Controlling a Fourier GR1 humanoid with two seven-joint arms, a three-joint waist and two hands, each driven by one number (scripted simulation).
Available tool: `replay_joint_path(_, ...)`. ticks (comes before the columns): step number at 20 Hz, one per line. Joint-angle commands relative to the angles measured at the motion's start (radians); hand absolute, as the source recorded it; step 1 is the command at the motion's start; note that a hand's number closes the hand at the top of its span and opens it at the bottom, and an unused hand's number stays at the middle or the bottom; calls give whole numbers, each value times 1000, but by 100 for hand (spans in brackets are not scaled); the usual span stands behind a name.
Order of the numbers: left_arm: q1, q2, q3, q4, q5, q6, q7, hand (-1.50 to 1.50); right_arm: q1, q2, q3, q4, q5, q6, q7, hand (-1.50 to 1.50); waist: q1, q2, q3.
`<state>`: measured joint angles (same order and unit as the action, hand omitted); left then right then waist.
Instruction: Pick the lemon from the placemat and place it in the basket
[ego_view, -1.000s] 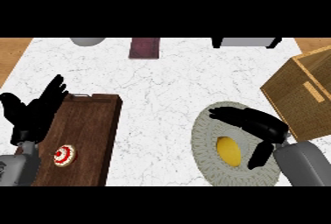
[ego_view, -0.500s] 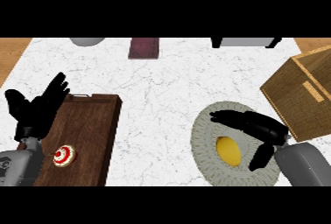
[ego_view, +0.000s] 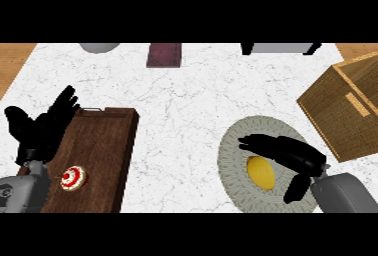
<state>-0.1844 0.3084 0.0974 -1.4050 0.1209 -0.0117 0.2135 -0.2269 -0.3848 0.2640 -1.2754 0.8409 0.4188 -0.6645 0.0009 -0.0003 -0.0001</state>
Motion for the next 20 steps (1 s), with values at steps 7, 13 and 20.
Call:
replay_joint_path(7, -19, 1, 29, 5, -9, -37, 16, 0, -64, 14, 64, 81, 169, -88, -74, 150, 8, 1, 1)
replay_joint_path(13, -32, -4, 68, 65, -19, -59, -29, 0, 12, 79, 78, 71, 235, -132, -61, 150, 0, 0, 0)
replay_joint_path(20, -107, 11, 92, 166, -32, -87, -55, 0, 62, 76, 74, 24, 267, -149, -92, 150, -6, 1, 0)
